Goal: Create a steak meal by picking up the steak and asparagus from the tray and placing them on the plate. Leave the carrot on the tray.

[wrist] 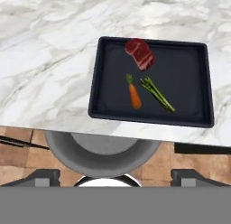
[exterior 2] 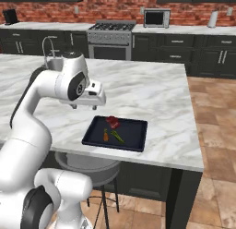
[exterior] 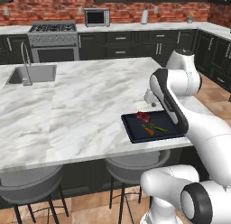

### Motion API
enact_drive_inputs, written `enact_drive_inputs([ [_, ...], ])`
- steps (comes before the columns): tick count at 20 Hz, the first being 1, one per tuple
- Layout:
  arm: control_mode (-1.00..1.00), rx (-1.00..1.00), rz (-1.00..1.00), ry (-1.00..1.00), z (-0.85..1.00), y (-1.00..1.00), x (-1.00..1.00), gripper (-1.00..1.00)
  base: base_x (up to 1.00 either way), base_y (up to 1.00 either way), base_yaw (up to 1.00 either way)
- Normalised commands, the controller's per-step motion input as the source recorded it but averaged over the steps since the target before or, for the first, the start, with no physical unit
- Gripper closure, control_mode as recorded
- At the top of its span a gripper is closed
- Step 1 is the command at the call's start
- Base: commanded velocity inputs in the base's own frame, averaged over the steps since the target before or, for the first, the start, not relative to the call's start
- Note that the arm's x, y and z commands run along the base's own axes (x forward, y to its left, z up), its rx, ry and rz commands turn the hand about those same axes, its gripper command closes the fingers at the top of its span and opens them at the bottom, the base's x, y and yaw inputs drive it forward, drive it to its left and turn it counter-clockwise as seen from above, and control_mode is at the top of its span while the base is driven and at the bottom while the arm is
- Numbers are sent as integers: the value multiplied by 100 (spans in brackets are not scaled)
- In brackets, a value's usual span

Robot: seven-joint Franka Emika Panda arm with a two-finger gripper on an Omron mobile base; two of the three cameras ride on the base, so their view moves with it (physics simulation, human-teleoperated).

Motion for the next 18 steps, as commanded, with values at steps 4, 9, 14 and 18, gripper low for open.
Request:
enact_drive_inputs([
  [4, -100, 0, 0, 3, -58, -41, 1, -100, 0, 0, 0],
  [9, -100, 0, 10, 1, -56, -24, 17, -100, 0, 0, 0],
  [14, -100, -6, 16, 1, -60, -28, 30, -100, 0, 0, 0],
  [18, -100, -8, 9, 7, -27, -2, 54, -100, 0, 0, 0],
])
